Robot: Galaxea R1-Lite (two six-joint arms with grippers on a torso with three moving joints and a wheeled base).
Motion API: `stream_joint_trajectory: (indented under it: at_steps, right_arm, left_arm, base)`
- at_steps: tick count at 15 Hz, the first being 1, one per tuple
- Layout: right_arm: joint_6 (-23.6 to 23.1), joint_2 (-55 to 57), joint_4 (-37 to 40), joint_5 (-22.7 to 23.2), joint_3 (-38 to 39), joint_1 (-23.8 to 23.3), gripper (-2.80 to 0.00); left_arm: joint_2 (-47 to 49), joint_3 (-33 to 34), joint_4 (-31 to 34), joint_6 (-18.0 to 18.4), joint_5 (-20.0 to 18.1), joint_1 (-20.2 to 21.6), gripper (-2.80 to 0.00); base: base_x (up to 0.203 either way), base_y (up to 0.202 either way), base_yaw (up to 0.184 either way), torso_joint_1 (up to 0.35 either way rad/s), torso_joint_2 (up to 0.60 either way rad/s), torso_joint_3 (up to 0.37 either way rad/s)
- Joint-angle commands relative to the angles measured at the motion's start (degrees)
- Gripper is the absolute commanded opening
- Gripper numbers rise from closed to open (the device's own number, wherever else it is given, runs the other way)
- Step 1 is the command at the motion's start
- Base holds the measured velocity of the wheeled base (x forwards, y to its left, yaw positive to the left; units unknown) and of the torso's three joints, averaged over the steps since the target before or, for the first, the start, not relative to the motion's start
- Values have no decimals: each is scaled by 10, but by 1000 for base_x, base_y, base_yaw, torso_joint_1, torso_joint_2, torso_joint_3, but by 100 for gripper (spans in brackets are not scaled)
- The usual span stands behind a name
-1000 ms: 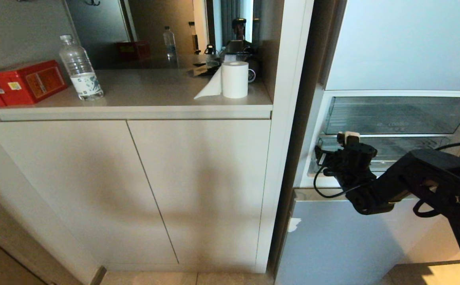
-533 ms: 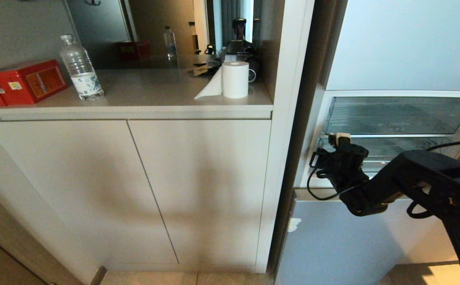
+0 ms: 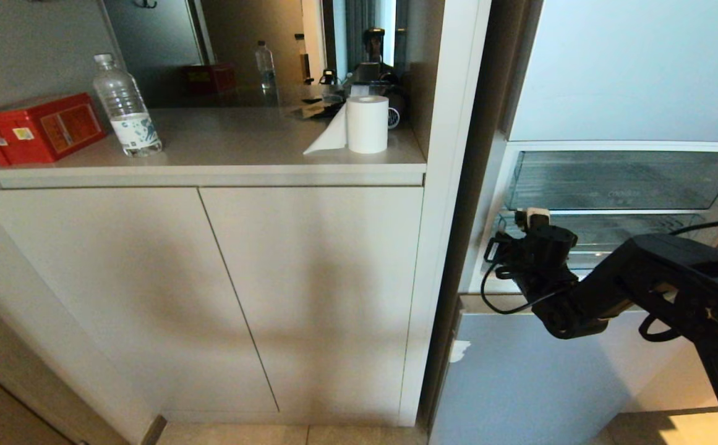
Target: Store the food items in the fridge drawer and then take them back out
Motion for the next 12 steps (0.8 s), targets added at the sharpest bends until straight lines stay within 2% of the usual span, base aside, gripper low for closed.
stream_joint_trajectory:
  at_steps: [1,5,12]
  right_arm:
    - [9,-23,-4,0,34,0,-280]
    - [24,-64,-4,1,96,0,-280]
    - [36,-250,-2,2,366,11,-280]
  left_arm:
    - [0,0,0,0,0,0,-280]
    - [0,0,0,0,0,0,-280]
    - [0,0,0,0,0,0,-280]
  base:
    - [0,0,0,0,0,0]
    - [0,0,0,0,0,0]
    - [0,0,0,0,0,0]
